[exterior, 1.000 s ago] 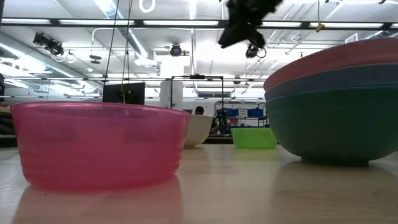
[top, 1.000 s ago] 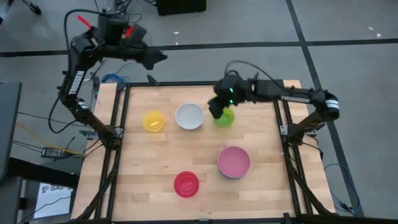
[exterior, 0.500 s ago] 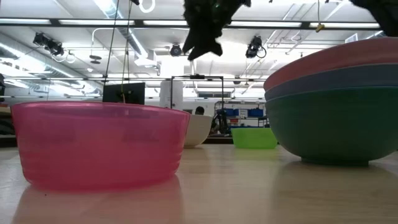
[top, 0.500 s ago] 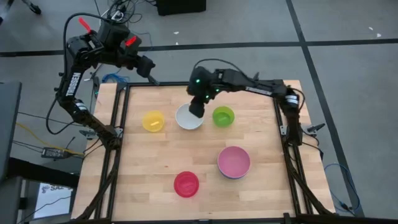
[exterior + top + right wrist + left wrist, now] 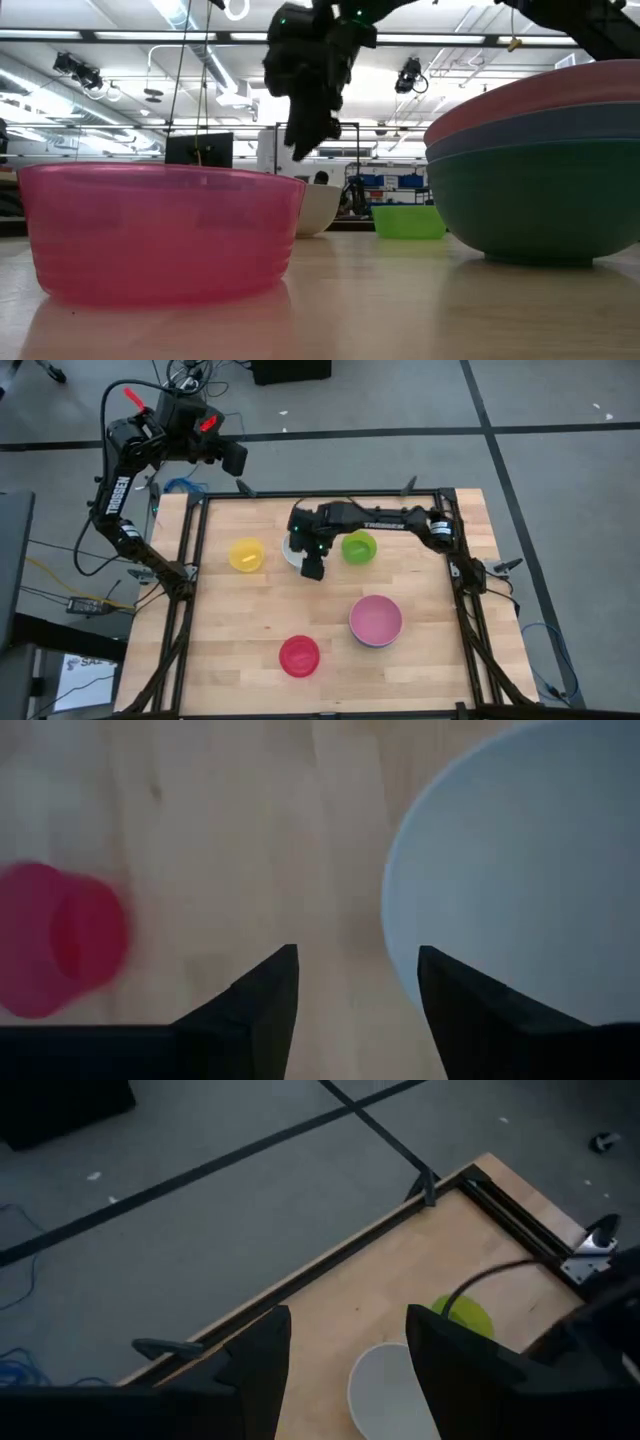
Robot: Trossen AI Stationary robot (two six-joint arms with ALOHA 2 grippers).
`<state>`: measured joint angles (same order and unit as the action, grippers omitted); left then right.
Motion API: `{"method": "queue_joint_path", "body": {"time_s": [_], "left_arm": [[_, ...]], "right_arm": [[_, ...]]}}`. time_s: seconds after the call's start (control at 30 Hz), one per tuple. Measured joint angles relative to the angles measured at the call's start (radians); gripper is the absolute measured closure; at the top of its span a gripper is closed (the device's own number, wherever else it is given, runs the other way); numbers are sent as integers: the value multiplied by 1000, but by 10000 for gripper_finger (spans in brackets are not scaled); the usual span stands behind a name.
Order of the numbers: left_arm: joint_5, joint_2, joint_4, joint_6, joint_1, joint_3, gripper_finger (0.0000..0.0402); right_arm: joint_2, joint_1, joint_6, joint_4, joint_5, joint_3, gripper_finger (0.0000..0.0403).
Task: Nest bowls inside each other
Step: Stack the white bowl on top of the pink bowl
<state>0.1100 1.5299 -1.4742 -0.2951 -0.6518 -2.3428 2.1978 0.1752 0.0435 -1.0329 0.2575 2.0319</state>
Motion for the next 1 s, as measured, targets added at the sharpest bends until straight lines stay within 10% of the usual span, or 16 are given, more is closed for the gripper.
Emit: {"method": "queue_joint_path", "body": {"time_s": [0.53,0.8,1.0], "left_arm": [[3,0,12,-4,0,4,193],[17,0,12,-4,0,4,193],[23,1,12,-4,0,4,193]], "right_arm": [[128,-3,-68,-1,-127,-5,220],[104,4,-115,3,-117,-6,382],[76,5,-116,-80,-111,47,400]]}}
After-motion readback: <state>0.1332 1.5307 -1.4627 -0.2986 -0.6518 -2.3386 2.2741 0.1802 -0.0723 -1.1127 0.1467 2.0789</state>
